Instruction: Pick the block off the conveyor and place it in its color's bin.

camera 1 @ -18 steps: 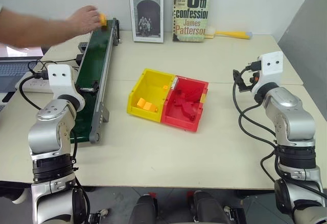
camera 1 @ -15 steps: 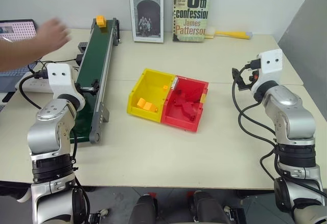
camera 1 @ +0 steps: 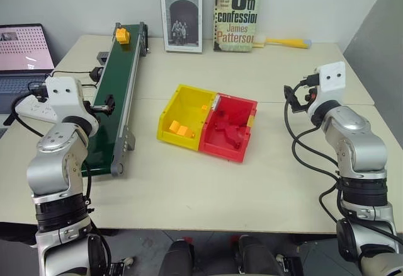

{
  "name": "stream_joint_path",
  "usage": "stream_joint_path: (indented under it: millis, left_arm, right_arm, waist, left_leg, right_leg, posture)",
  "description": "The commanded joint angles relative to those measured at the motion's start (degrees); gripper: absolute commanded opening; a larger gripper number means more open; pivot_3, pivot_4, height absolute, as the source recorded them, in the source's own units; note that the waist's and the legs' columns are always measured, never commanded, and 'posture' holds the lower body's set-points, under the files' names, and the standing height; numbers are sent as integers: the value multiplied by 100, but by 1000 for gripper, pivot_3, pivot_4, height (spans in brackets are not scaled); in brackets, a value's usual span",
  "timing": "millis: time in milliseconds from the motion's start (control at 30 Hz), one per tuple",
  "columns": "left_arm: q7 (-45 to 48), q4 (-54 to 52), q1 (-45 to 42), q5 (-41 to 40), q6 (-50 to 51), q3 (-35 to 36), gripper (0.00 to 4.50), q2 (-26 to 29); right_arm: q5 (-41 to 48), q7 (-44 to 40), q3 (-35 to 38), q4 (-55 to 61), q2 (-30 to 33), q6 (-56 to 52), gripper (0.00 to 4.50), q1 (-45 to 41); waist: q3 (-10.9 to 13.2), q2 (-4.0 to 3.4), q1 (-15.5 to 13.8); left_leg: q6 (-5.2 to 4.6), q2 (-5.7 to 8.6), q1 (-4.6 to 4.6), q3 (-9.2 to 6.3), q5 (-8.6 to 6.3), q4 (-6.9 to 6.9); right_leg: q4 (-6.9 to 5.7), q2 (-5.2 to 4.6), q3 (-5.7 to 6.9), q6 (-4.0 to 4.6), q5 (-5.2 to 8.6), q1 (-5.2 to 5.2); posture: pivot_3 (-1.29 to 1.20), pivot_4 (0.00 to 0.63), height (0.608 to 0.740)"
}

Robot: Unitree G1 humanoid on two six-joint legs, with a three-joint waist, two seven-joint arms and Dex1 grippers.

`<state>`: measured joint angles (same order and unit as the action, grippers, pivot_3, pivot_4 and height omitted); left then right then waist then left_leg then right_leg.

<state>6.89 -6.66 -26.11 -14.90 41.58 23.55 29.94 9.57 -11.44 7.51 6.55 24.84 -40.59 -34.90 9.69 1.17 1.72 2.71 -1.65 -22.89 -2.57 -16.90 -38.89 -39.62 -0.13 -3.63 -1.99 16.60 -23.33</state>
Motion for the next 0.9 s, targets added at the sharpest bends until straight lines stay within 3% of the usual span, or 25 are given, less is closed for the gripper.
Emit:
stream_joint_path:
  millis: [33, 200, 367, 567, 900]
  left_arm:
    - [-63, -175, -126, -44, -253, 181, 4459, 3]
    - [-70, -186, -129, -70, -313, 185, 4459, -3]
    - [-53, -97, -128, -68, -376, 142, 4459, -5]
    - [-14, 112, -230, -32, -494, 117, 4459, 22]
    - [-116, 417, -344, 13, -658, 84, 4459, -27]
  right_arm:
    - [52, -66, 99, 119, 10, 141, 4500, -220]
    - [162, -326, 121, 26, 117, 219, 4500, -371]
    - [819, -1278, 95, 186, 218, 65, 4500, -534]
    - [1931, -2989, -327, 876, 727, -410, 4500, -789]
    - [2644, -3418, -512, 1324, 831, -883, 4500, -1038]
  waist:
    - [0, 0, -1]
    - [0, 0, 0]
    - [0, 0, 1]
    - [2, -3, 0]
    - [0, 1, -5]
  left_leg:
    - [0, 0, 0, 0, 0, 0]
    - [0, 0, 0, 1, 0, 0]
    - [0, 0, 0, 0, 0, 0]
    - [-1, 0, 0, -4, -1, 2]
    - [-1, 0, -2, -18, -1, -1]
  right_leg:
    - [0, 0, 0, 0, 0, 0]
    - [2, 0, 0, 0, 0, 0]
    - [4, 1, 2, 0, 0, 0]
    - [6, 1, 5, 0, 0, 1]
    - [11, -1, 15, 0, 0, 8]
  posture:
    - [0, 150, 740]
    - [0, 150, 740]
    - [0, 150, 740]
    - [0, 150, 740]
    - [0, 150, 740]
